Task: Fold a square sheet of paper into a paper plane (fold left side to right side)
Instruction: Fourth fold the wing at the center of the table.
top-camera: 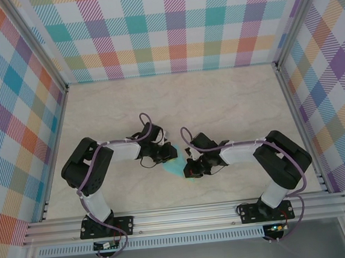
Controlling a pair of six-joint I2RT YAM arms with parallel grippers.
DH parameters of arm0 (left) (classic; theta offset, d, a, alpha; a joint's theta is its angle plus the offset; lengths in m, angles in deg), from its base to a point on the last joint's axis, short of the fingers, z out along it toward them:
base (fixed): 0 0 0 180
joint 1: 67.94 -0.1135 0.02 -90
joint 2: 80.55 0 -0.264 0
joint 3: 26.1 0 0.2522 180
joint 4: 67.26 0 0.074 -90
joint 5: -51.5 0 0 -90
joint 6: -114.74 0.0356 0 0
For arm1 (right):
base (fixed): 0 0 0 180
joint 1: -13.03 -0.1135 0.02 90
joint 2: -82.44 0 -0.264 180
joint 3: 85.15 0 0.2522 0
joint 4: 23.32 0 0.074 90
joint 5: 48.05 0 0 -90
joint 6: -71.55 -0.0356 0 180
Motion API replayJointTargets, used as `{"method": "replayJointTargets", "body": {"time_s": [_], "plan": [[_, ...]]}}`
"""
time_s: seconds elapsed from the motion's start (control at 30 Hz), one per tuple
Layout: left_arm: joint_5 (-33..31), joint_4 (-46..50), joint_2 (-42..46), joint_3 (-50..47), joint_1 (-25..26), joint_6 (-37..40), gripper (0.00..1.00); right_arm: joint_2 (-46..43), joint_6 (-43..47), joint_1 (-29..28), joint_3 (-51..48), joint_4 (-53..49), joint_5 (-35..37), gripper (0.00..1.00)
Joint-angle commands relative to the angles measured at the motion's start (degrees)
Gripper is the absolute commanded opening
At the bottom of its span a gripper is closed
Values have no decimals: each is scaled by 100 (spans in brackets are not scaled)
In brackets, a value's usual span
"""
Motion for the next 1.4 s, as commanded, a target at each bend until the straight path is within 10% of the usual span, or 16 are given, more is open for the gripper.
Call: {"method": "replayJointTargets", "body": {"time_s": [0.0, 0.57, 0.9, 1.37], "plan": [[-325, 401, -216, 59, -473, 484, 15, 150, -79, 41, -509, -794, 281, 4], [246, 847, 723, 678, -1351, 1105, 17, 150, -44, 146, -644, -412, 64, 1], [383, 694, 1864, -287, -418, 745, 17, 148, -5, 181, -586, -478, 135, 1], [112, 193, 665, 37, 214, 809, 17, 183, 57, 185, -457, -662, 197, 2]]}}
